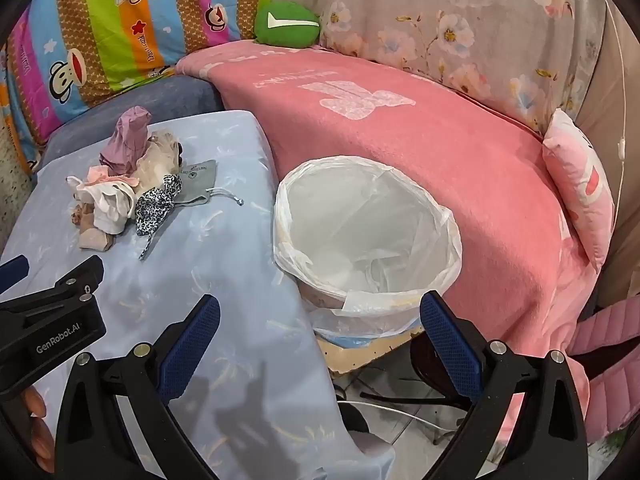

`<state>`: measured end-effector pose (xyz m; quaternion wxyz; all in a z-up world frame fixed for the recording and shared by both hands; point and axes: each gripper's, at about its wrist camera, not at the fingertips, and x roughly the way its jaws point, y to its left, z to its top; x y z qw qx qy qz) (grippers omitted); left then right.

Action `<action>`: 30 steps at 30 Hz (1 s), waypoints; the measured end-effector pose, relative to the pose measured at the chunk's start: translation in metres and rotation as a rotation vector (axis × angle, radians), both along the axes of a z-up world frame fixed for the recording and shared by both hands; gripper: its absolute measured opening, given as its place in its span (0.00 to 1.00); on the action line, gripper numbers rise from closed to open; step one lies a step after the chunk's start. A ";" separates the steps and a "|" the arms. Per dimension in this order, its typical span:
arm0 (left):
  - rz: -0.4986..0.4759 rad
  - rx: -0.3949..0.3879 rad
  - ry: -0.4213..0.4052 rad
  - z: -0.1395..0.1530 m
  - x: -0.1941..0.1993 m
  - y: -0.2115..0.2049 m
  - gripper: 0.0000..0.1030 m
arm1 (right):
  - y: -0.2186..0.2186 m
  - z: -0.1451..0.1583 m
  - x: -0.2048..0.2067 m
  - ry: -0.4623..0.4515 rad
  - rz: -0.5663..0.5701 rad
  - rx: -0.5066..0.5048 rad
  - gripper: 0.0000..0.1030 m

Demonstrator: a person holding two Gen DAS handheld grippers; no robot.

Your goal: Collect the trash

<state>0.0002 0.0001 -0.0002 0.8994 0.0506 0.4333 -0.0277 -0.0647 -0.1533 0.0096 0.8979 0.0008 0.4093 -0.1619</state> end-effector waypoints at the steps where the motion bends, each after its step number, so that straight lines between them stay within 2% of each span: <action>1: 0.001 0.001 0.000 0.000 0.000 0.000 0.93 | 0.000 0.000 0.000 0.001 0.001 -0.001 0.94; 12: -0.006 0.013 -0.013 -0.003 -0.004 -0.004 0.93 | -0.001 0.003 -0.001 0.000 0.000 0.006 0.94; 30: -0.017 0.031 -0.020 0.023 -0.005 0.001 0.93 | -0.003 0.035 0.001 -0.018 -0.025 -0.016 0.94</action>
